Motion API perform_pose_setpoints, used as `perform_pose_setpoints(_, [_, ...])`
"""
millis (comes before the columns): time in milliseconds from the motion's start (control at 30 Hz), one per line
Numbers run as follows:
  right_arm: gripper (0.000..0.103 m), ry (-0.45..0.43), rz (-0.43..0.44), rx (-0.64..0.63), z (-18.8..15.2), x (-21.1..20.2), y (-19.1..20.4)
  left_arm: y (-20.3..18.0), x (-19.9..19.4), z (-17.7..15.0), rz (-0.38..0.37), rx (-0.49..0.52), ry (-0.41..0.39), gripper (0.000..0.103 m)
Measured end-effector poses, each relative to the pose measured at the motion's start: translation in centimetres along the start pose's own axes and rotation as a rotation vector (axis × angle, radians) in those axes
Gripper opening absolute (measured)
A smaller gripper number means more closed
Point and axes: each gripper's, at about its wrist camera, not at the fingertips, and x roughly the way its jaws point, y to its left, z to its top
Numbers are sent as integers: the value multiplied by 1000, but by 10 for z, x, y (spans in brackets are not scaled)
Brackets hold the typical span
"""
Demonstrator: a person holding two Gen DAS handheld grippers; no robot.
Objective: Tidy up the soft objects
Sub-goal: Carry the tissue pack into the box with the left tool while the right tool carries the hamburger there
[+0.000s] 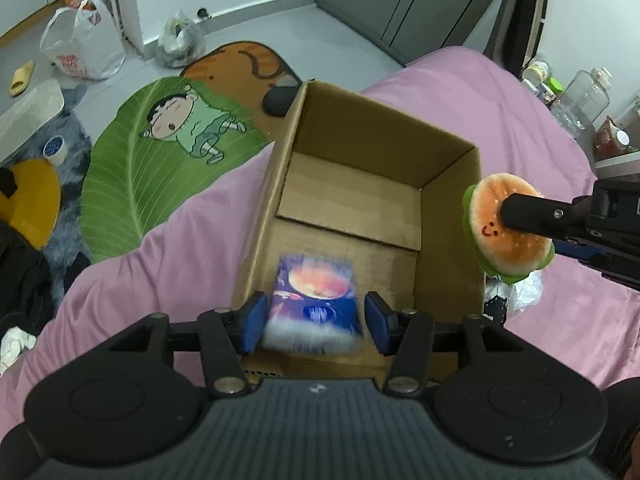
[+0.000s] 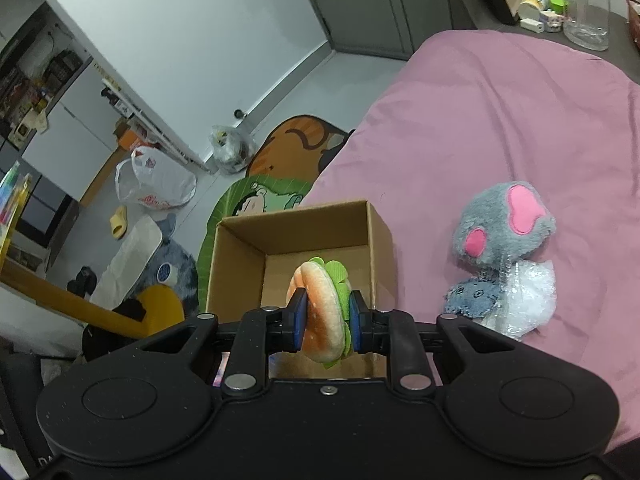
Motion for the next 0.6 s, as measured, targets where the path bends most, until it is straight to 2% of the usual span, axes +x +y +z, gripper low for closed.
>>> perform_pose_setpoints(167, [22, 13, 20, -17, -3, 3, 4, 7, -11, -1, -26, -71, -15, 55])
perform_pose_setpoints(600, [25, 25, 33, -29, -18, -1, 19, 18, -53, -11, 9, -102, -106, 62])
